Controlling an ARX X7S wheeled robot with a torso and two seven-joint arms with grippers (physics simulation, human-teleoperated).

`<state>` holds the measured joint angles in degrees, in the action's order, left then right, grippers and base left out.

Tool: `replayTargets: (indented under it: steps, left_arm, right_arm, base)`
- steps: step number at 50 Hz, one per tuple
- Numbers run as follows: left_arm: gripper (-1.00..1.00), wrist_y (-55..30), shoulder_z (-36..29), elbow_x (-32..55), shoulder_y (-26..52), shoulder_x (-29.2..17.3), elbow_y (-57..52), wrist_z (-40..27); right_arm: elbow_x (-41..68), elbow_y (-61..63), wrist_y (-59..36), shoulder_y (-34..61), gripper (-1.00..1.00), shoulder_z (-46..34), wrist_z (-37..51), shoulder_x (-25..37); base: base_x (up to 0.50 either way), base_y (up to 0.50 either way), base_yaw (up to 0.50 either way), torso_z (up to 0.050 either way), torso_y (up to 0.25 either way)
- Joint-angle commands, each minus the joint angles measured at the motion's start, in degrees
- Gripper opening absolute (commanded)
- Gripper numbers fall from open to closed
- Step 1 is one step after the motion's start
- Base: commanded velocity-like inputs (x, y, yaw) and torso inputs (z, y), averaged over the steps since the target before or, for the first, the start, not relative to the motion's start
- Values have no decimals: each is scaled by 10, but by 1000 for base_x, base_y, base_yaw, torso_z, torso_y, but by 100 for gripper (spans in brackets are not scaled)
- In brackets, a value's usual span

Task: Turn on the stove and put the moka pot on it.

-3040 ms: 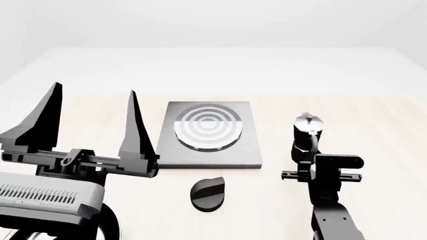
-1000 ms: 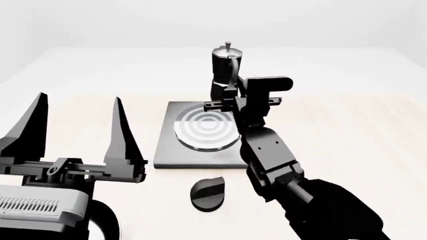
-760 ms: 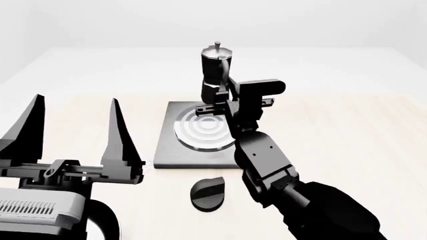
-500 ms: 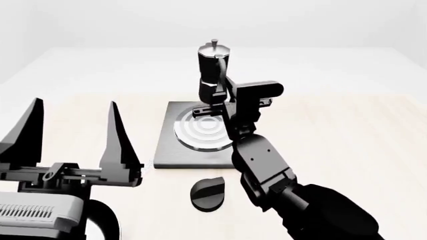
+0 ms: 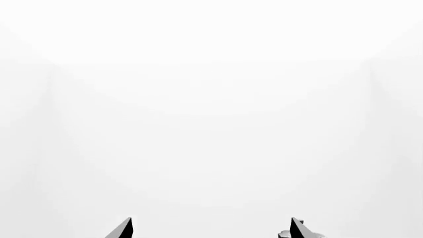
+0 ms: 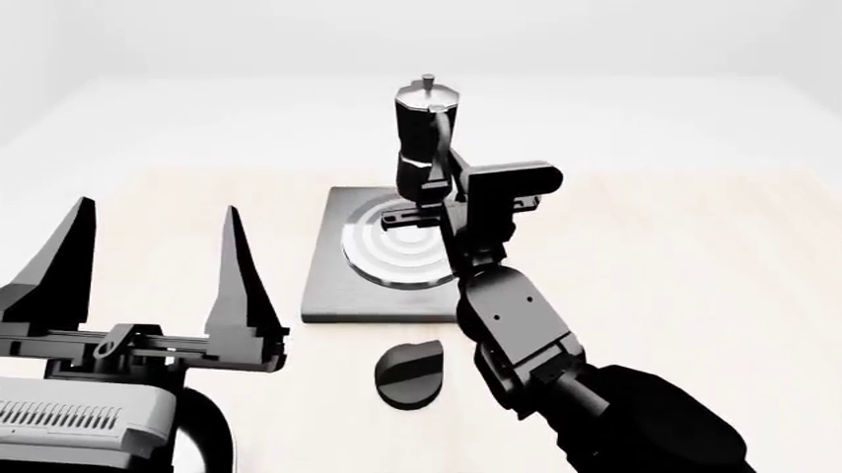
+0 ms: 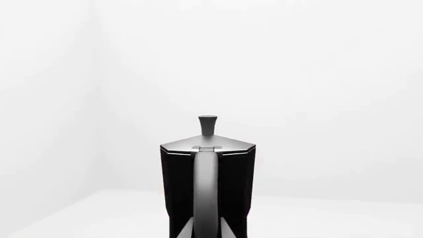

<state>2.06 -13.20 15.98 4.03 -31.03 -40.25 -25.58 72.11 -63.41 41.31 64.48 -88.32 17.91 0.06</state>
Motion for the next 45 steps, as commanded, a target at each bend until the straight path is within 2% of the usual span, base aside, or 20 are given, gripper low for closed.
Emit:
replayTargets:
  steps: [1,15,45]
  left_arm:
    - [100,-1,-1,0,0,-1,0,-1]
    - [100,2,-2,3,1,-1,3,0]
    - [100,15,-7,-2,-7,-1,10,-1]
  right_arm:
    - [-26,6,1,11,-100,11,2,-1]
    - [-40,9,31,19,-100,11,12,-1]
    - [-48,10,14,14,-100,12,14,-1]
  base:
    - [0,0,0,0,-78]
    - [-1,0,0,0,-56]
    - [0,0,0,0,-48]
